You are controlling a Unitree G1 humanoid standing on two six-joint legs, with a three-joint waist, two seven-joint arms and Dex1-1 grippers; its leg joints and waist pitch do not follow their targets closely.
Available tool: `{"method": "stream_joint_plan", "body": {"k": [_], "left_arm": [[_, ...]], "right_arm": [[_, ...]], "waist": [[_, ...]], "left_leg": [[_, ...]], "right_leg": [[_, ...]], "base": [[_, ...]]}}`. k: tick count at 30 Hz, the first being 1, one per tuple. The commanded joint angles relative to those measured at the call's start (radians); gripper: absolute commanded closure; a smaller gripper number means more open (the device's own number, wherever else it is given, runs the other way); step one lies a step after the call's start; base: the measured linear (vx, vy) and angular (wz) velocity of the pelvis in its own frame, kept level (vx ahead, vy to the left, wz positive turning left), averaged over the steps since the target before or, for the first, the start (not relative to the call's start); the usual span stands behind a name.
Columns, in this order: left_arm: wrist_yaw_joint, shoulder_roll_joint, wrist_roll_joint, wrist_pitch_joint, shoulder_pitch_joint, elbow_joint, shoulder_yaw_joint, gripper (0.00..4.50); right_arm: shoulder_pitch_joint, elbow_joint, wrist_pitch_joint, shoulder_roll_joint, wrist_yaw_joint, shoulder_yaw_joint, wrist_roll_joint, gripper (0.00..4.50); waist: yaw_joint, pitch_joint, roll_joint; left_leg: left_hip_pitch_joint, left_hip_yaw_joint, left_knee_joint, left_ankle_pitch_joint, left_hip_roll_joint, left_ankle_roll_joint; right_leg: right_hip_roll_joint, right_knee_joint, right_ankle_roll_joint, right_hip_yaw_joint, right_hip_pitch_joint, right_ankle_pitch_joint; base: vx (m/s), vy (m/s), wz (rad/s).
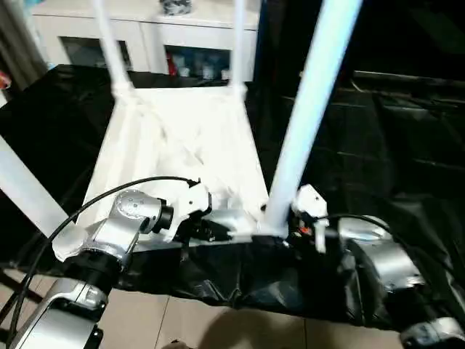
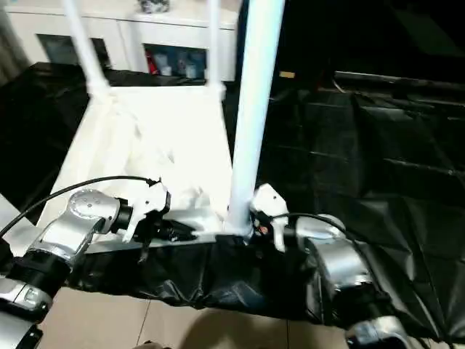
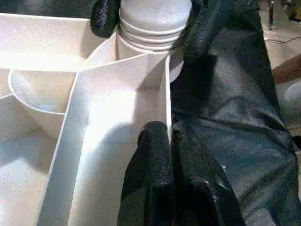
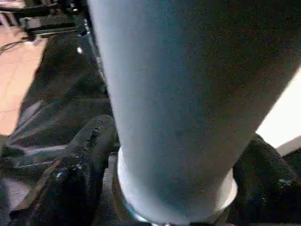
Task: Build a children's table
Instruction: Rotate leg to tighten
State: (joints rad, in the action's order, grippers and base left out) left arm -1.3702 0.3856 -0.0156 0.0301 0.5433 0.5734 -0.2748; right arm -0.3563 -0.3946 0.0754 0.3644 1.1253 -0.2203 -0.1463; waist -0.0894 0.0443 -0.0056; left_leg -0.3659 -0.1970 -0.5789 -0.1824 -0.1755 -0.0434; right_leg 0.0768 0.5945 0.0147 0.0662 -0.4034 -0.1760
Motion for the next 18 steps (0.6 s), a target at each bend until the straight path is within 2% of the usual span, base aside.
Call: {"method": "stream_joint_plan", "body": {"k": [1, 5, 10, 12, 14, 15, 16, 17, 18], "left_arm": [[-0.006, -0.019, -0.053, -0.006, 0.008, -0.043, 0.002, 4.5], [-0.001, -0.027, -0.054, -0.006, 0.005, -0.042, 0.004, 4.5], [0.045, -0.05, -0.045, -0.012, 0.008, -0.03, 0.016, 4.5], [0.088, -0.071, -0.038, -0.011, 0.011, -0.027, 0.024, 4.5], [0.174, -0.116, -0.017, -0.004, 0.018, -0.021, 0.027, 4.5], [0.21, -0.134, -0.005, 0.0, 0.021, -0.019, 0.026, 4.5], [0.224, -0.146, -0.001, 0.002, 0.021, -0.02, 0.021, 4.5], [0.236, -0.153, 0.005, 0.002, 0.022, -0.02, 0.019, 4.5], [0.241, -0.156, 0.007, 0.002, 0.022, -0.02, 0.018, 4.5]], "right_arm": [[0.017, 0.006, 0.012, -0.004, 0.031, -0.052, 0.011, 1.26], [0.025, 0.001, 0.011, -0.014, 0.014, -0.052, 0.016, 1.65], [0.036, 0.0, 0.017, -0.034, -0.025, -0.037, 0.015, 1.77], [0.041, -0.012, 0.014, -0.059, -0.085, -0.019, 0.019, 1.78], [0.05, -0.041, -0.004, -0.121, -0.237, 0.022, 0.035, 1.78], [0.051, -0.056, -0.01, -0.146, -0.297, 0.036, 0.044, 1.78], [0.051, -0.068, -0.01, -0.168, -0.349, 0.049, 0.049, 1.78], [0.051, -0.075, -0.012, -0.181, -0.381, 0.056, 0.052, 1.78], [0.051, -0.078, -0.012, -0.187, -0.395, 0.06, 0.053, 1.79]], "waist": [[0.0, -0.056, -0.005], [0.001, -0.055, -0.004], [0.002, -0.054, -0.005], [0.004, -0.053, -0.006], [0.007, -0.052, -0.009], [0.012, -0.05, -0.011], [0.015, -0.05, -0.013], [0.018, -0.048, -0.011], [0.02, -0.048, -0.01]], "left_leg": [[0.013, 0.022, 0.066, -0.216, -0.065, 0.052], [0.014, 0.024, 0.067, -0.229, -0.064, 0.044], [0.015, 0.025, 0.069, -0.236, -0.064, 0.038], [0.015, 0.026, 0.07, -0.243, -0.064, 0.033], [0.015, 0.027, 0.07, -0.254, -0.062, 0.025], [0.015, 0.031, 0.073, -0.275, -0.06, 0.012], [0.013, 0.032, 0.074, -0.276, -0.06, 0.01], [0.017, 0.032, 0.074, -0.29, -0.059, 0.006], [0.016, 0.032, 0.075, -0.294, -0.059, 0.006]], "right_leg": [[0.078, -0.067, 0.221, -0.051, 0.046, -0.228], [0.078, -0.071, 0.213, -0.051, 0.045, -0.256], [0.078, -0.072, 0.211, -0.051, 0.045, -0.262], [0.08, -0.075, 0.205, -0.053, 0.043, -0.28], [0.081, -0.078, 0.193, -0.053, 0.042, -0.317], [0.083, -0.084, 0.174, -0.051, 0.042, -0.379], [0.083, -0.085, 0.168, -0.051, 0.043, -0.389], [0.082, -0.089, 0.162, -0.052, 0.038, -0.409], [0.083, -0.09, 0.157, -0.052, 0.039, -0.418]], "base": [[0.0, 0.0, 0.0], [0.0, 0.0, 0.0], [0.0, 0.0, 0.0], [0.0, 0.0, 0.0], [0.0, 0.0, 0.0], [0.0, 0.0, 0.0], [0.0, 0.0, 0.0], [0.0, 0.0, 0.0], [0.0, 0.0, 0.0]]}}
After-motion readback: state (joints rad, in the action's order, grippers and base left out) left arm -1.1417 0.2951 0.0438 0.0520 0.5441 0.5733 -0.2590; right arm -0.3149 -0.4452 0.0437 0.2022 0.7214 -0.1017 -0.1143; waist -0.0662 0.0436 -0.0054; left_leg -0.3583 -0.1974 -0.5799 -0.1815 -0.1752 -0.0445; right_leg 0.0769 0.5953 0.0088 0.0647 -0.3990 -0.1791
